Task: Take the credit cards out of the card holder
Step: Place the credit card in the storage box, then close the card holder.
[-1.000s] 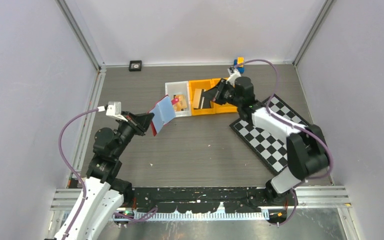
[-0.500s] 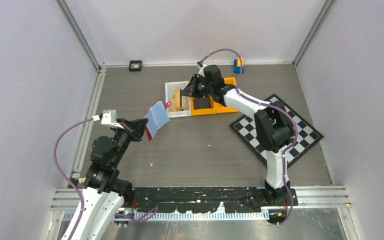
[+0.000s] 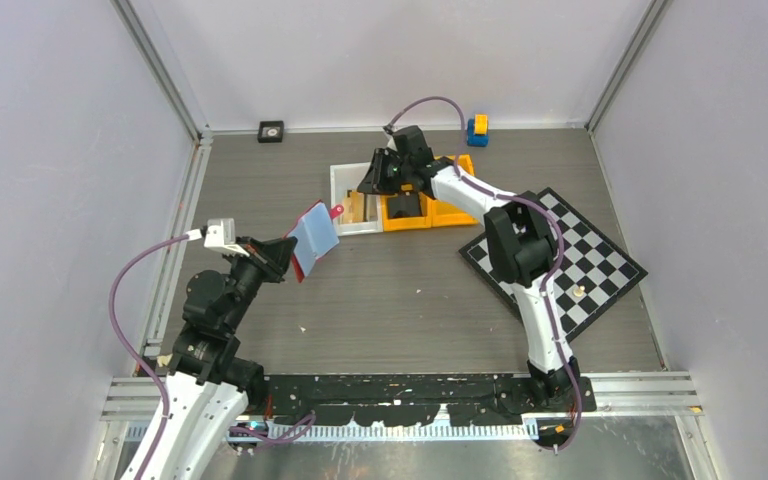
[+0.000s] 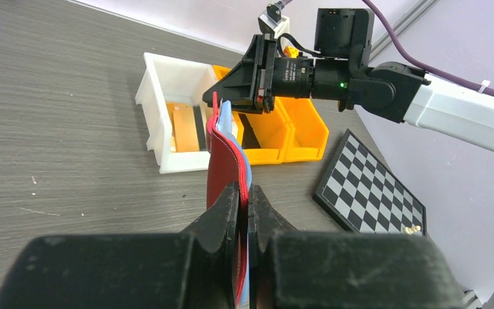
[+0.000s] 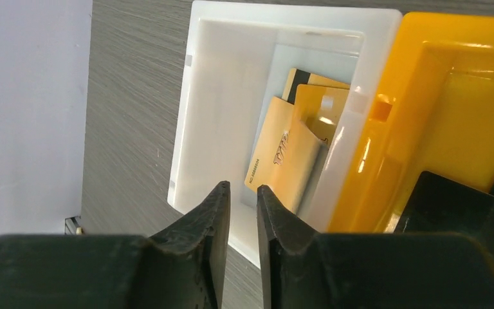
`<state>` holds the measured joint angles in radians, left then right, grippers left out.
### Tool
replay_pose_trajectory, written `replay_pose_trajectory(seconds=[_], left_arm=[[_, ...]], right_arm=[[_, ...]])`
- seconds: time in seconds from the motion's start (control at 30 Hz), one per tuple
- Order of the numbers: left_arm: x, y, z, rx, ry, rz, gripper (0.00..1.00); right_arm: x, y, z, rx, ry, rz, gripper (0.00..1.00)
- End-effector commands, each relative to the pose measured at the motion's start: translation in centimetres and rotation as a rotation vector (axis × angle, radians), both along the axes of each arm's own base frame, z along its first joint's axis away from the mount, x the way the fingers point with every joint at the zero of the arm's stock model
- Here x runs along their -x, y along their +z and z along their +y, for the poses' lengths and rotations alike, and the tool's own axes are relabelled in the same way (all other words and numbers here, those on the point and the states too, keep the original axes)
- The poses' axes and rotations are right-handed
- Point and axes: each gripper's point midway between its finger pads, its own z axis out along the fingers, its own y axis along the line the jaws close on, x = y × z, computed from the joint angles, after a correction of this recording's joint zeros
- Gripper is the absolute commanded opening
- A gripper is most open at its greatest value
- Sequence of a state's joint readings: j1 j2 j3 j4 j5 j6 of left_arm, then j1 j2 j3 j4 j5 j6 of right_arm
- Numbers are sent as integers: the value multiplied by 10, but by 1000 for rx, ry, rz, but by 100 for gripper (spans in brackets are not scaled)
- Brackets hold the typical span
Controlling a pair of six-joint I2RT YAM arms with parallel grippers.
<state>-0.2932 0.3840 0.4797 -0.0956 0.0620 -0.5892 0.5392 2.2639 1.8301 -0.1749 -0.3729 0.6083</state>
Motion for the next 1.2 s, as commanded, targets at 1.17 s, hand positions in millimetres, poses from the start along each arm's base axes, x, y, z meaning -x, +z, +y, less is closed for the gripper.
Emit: replay_pose_trajectory(seconds=[1.17], left_arm=[[-11,14,-89,235,-489,-31,0]], right_arm=[[200,107,-74,-329,120,-422,63]])
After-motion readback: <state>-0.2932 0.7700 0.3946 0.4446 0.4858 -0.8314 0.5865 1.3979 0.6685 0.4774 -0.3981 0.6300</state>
